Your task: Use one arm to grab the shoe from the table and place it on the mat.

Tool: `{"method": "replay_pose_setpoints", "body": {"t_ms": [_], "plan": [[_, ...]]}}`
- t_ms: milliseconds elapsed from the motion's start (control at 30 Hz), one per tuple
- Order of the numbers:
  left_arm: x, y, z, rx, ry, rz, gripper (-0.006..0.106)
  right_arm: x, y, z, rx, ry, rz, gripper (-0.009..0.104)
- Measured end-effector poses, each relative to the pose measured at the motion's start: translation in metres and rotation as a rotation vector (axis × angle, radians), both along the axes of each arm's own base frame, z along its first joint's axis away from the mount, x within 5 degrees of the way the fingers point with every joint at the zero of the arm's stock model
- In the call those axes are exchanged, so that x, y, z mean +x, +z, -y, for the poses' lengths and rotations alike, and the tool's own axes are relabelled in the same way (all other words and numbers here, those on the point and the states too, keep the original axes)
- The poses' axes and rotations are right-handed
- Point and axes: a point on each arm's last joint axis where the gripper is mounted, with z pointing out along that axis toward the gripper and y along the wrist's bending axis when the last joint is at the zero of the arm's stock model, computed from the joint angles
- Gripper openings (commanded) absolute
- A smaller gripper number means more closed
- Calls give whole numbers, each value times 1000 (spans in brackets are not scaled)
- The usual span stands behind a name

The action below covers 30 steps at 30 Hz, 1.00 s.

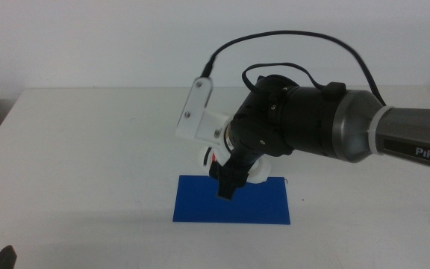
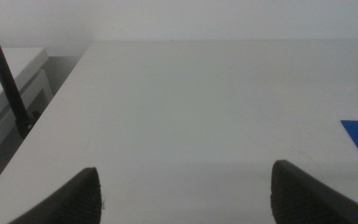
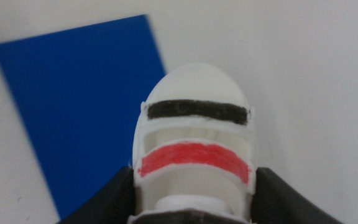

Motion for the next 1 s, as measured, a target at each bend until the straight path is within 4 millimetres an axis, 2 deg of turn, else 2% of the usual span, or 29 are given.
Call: {"method": "replay_pose_setpoints", "body": {"t_ms": [233, 700, 1000], "plan": [[0, 0, 0, 0, 0, 0, 94, -4, -3, -1, -17, 207, -63, -4], [0, 0, 0, 0, 0, 0, 94, 24, -7, 28, 189, 183, -186, -4], [0, 0, 0, 0, 0, 0, 94, 29, -25, 24, 213, 249, -234, -4]]}}
